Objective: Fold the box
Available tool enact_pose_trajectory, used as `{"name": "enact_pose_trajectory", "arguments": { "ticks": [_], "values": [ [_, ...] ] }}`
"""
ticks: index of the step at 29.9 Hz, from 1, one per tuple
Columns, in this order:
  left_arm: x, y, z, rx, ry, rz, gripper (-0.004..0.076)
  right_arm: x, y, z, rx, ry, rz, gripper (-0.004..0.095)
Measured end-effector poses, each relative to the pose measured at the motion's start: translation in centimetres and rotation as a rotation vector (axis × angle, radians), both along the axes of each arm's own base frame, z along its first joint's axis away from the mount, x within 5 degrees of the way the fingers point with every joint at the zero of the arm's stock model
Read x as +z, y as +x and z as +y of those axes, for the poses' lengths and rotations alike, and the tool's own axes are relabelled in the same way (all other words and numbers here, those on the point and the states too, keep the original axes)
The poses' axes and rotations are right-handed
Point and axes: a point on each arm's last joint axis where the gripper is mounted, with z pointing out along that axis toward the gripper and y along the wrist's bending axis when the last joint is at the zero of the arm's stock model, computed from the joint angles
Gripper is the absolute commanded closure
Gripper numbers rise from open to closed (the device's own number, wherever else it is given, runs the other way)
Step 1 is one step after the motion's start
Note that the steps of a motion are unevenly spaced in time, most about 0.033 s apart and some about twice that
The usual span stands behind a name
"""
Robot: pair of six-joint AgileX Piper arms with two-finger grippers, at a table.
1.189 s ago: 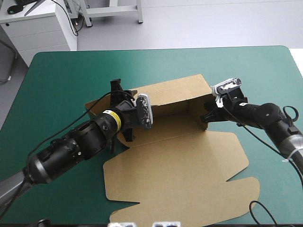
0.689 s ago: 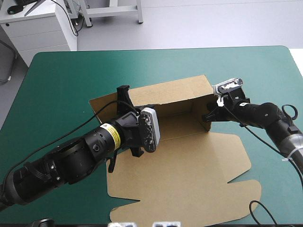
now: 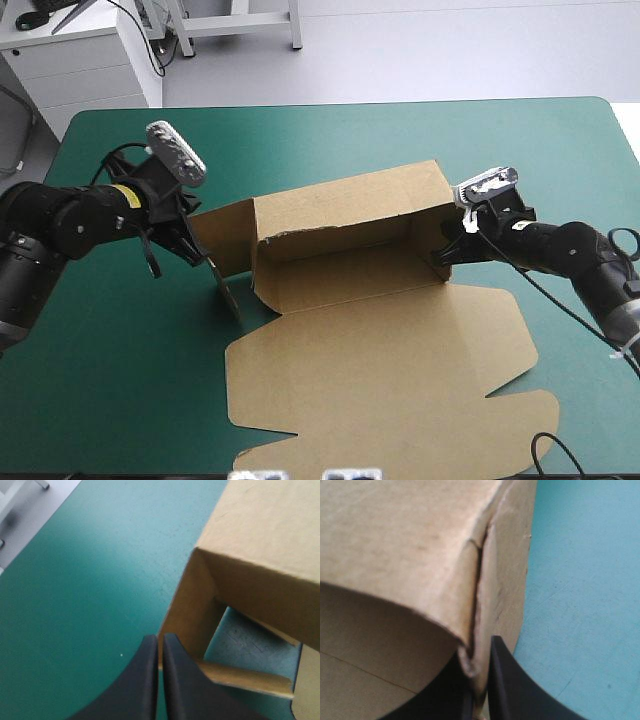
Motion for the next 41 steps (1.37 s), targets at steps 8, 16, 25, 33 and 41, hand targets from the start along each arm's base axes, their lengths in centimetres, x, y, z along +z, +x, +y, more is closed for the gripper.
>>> {"name": "enact_pose_trajectory", "arguments": {
  "ticks": [8,16,25,33,41],
  "values": [
    [0.0,1.2,6.0,0.331,-0.236,0.071,0.0731,0.8,-1.8,-0.6,-0.026,-0.04,0.06,0.0921],
    [-1.2,1.2,9.1,0.554,-0.282,0.128,0.0731,3.6,-1.9,-0.6,-0.057,-0.014,0.112,0.0922],
    [-1.5,1.2,9.1,0.556,-0.282,0.137,0.0731,4.0,3.1,-0.5,-0.135,-0.066,0.346,0.0921],
    [-1.4,1.3,9.0,0.557,-0.303,0.139,0.0731,2.3,10.2,0.5,-0.171,-0.063,0.49,0.0921],
    [-1.4,1.3,8.9,0.555,-0.31,0.133,0.0731,-0.1,16.1,1.3,-0.212,-0.027,0.524,0.0894]
  ]
}}
